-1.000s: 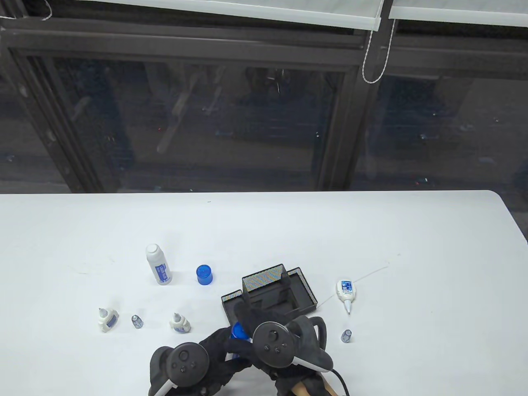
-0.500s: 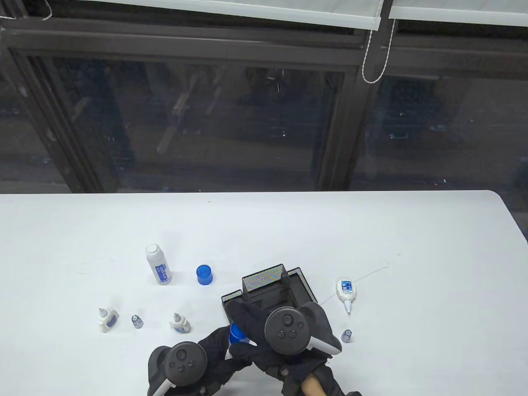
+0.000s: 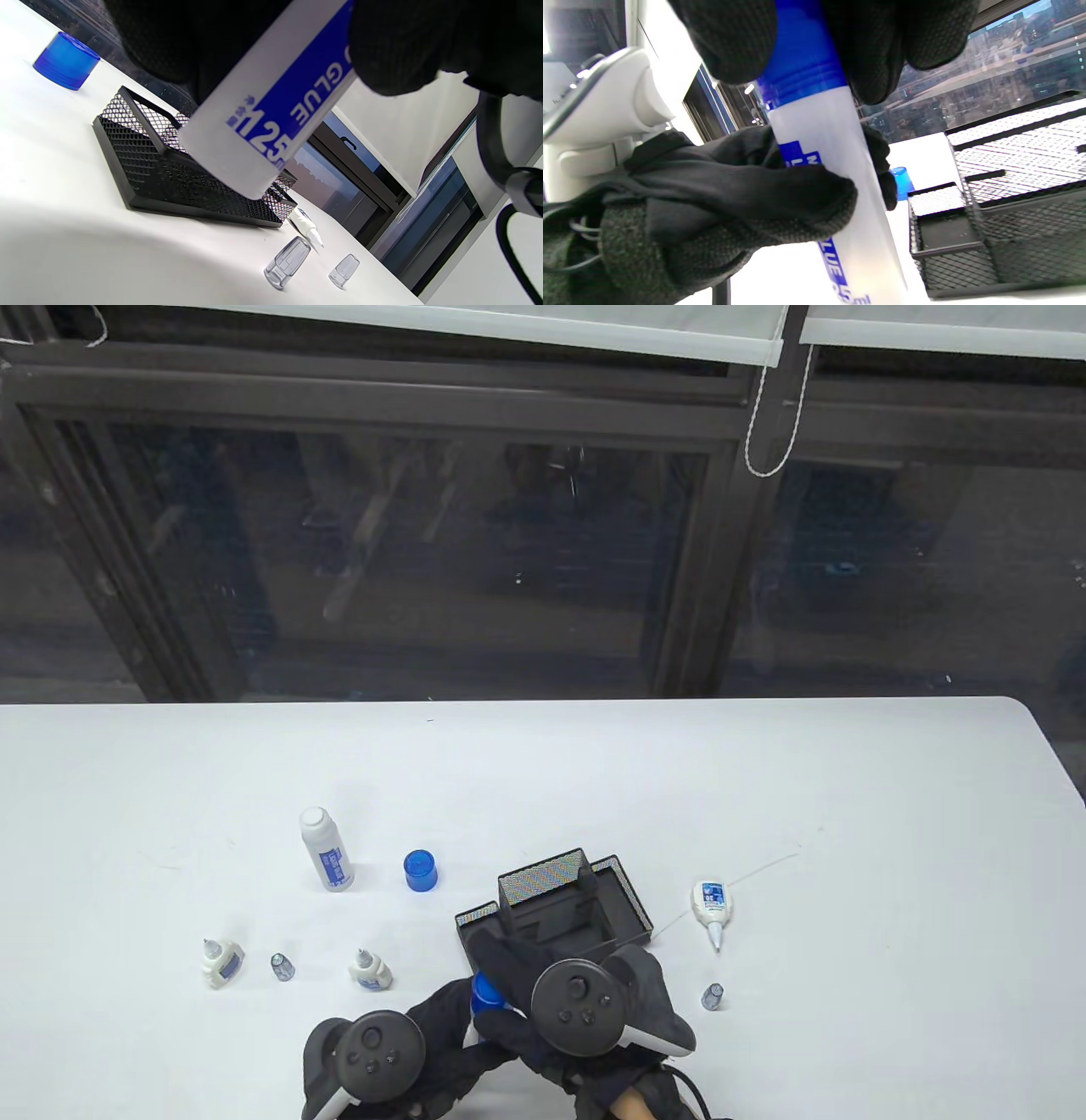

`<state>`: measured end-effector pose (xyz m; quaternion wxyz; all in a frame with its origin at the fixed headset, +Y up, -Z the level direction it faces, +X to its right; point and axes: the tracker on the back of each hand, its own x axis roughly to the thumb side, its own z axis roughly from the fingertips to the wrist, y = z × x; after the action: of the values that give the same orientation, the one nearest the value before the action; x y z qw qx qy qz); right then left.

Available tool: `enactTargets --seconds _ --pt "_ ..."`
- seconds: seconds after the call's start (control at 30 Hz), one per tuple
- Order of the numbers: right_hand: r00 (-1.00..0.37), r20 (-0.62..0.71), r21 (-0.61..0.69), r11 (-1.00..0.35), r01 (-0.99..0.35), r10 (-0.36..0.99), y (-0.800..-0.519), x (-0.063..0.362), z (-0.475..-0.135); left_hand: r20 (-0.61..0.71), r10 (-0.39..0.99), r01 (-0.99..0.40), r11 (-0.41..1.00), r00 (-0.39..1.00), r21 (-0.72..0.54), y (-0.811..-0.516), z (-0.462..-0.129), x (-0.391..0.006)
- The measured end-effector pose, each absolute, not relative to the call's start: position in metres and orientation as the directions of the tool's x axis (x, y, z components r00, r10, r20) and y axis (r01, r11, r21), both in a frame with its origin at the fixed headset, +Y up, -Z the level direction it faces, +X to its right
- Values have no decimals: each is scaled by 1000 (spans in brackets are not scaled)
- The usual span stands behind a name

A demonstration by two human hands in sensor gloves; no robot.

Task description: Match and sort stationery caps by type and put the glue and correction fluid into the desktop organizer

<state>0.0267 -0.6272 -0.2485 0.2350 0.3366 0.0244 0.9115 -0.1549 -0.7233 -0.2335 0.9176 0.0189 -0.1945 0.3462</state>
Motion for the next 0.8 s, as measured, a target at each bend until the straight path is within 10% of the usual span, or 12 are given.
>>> enactTargets --seconds 0.8 --pt "-704 445 53 -801 -596 553 -619 93 -266 365 624 -674 738 691 16 -713 -229 -172"
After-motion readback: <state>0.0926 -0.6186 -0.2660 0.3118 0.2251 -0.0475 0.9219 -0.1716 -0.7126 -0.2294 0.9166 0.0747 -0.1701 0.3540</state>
